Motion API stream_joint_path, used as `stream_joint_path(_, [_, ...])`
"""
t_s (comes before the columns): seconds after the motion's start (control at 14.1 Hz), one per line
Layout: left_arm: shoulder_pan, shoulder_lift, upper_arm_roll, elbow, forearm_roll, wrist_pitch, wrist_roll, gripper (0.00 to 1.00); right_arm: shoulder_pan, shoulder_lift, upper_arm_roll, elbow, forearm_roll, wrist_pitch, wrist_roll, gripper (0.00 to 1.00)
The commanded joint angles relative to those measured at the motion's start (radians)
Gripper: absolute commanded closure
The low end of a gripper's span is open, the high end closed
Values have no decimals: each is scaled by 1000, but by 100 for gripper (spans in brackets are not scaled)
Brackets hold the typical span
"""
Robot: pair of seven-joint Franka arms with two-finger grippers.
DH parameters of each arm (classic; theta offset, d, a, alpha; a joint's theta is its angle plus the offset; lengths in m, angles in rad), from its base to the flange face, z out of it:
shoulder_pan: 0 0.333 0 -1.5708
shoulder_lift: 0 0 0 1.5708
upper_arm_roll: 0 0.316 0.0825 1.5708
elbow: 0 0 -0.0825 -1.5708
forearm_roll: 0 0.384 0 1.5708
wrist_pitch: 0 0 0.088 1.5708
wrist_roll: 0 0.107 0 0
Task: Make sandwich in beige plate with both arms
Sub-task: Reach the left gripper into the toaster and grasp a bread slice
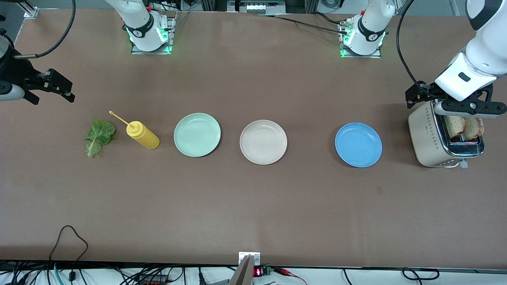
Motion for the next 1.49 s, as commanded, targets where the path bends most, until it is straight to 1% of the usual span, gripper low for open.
stream_joint_path(0.0, [-3,-3,9,11,-9,-42,9,0,-10,-19,9,-3,1,-13,3,0])
stream_joint_path(0.14, [1,3,10,11,-9,-43,11,0,-10,-19,9,-3,1,-13,3,0])
stream_joint_path(0.28, [3,29,10,28,-18,-43,8,0,-10,-19,9,-3,1,-13,3,0])
stream_joint_path(0.5, [11,99,25,72,-8,-48,6,0,-10,-18,9,-5,1,-13,7,0])
stream_joint_path(0.71, [82,112,27,75,-3,-60,20,0,-10,-16,9,-6,1,-12,9,0])
stream_joint_path(0.78, [118,112,27,74,23,-69,26,0,-10,-16,9,-6,1,-10,9,0])
stream_joint_path(0.85, [138,113,27,74,76,-72,78,0,-10,-16,9,-9,1,-10,9,0])
stream_joint_path(0.92, [179,125,27,74,144,-62,197,0,-10,-15,9,-9,2,-9,9,0])
stream_joint_path(1.06, [239,135,25,60,140,-54,248,0,-10,-13,9,-11,2,-7,9,0])
stream_joint_path(1.2, [264,153,24,33,137,-42,250,0,-10,-11,9,-9,2,-6,9,0])
stream_joint_path(1.27, [280,161,25,14,135,-8,250,0,-10,-11,9,-11,2,-7,9,0])
stream_joint_path(1.42, [317,161,24,-52,135,58,251,0,-10,-11,9,-11,4,-9,10,0])
